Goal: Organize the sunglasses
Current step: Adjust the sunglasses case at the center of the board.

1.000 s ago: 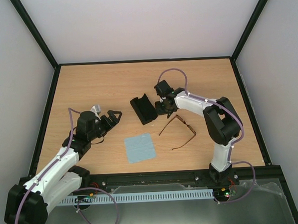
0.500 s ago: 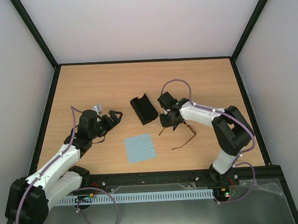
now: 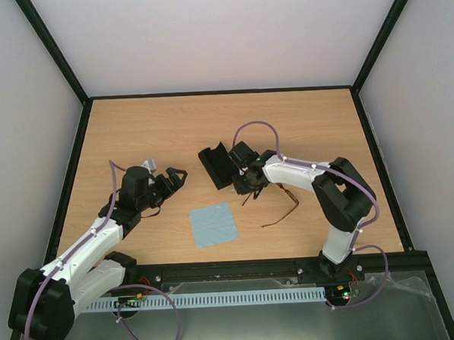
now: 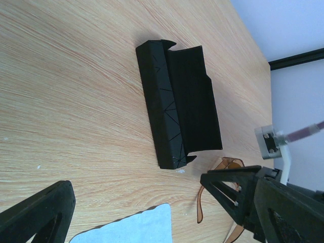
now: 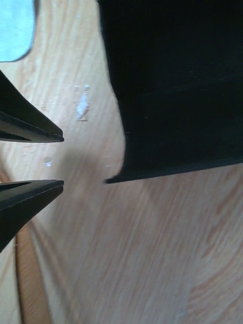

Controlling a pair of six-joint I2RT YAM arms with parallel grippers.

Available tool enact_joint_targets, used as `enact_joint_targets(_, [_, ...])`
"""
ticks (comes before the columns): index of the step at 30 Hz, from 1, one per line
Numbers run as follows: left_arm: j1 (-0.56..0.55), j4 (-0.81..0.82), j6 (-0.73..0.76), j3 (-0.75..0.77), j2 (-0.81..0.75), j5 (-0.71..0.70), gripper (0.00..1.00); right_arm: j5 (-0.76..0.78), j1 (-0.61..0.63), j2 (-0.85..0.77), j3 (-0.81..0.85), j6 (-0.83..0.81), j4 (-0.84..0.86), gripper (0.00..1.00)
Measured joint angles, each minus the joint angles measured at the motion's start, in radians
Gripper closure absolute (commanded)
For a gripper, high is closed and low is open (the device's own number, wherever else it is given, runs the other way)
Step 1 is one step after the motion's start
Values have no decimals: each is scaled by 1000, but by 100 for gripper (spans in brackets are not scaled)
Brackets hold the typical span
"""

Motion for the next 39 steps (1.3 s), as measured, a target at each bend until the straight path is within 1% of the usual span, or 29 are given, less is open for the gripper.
enact_joint_targets(9, [0, 0, 0, 0, -1, 0, 1, 42, -16, 121, 122, -1, 2, 76])
enact_joint_targets(21, [0, 2, 0, 0, -1, 0, 0, 88, -138, 203, 269, -37, -19, 75])
enact_joint_targets(27, [0, 13, 0, 0, 5, 0, 1, 111, -158, 270, 377, -67, -37, 73])
enact_joint_targets(29, [0, 13, 3, 0, 6, 0, 1, 118, -158, 270, 387, -73, -38, 71])
enact_joint_targets(32, [0, 2, 12, 5, 7, 2, 0, 126, -158, 222, 344, -73, -34, 62])
enact_joint_targets(33, [0, -4, 16, 8, 9, 4, 1, 126, -157, 184, 306, -73, -30, 57])
enact_joint_targets(34, [0, -12, 19, 14, 13, 8, 0, 124, -156, 129, 253, -70, -30, 51])
enact_joint_targets(35, [0, -17, 22, 21, 19, 14, 0, 119, -153, 65, 201, -65, -33, 38])
enact_joint_targets(36, [0, -20, 25, 27, 26, 21, 1, 112, -150, -1, 156, -60, -35, 18])
enact_joint_targets(37, [0, -25, 27, 33, 32, 26, 1, 100, -146, -68, 117, -54, -34, 1])
enact_joint_targets(39, [0, -33, 34, 39, 42, 37, 1, 68, -126, -186, 55, -50, -24, 1])
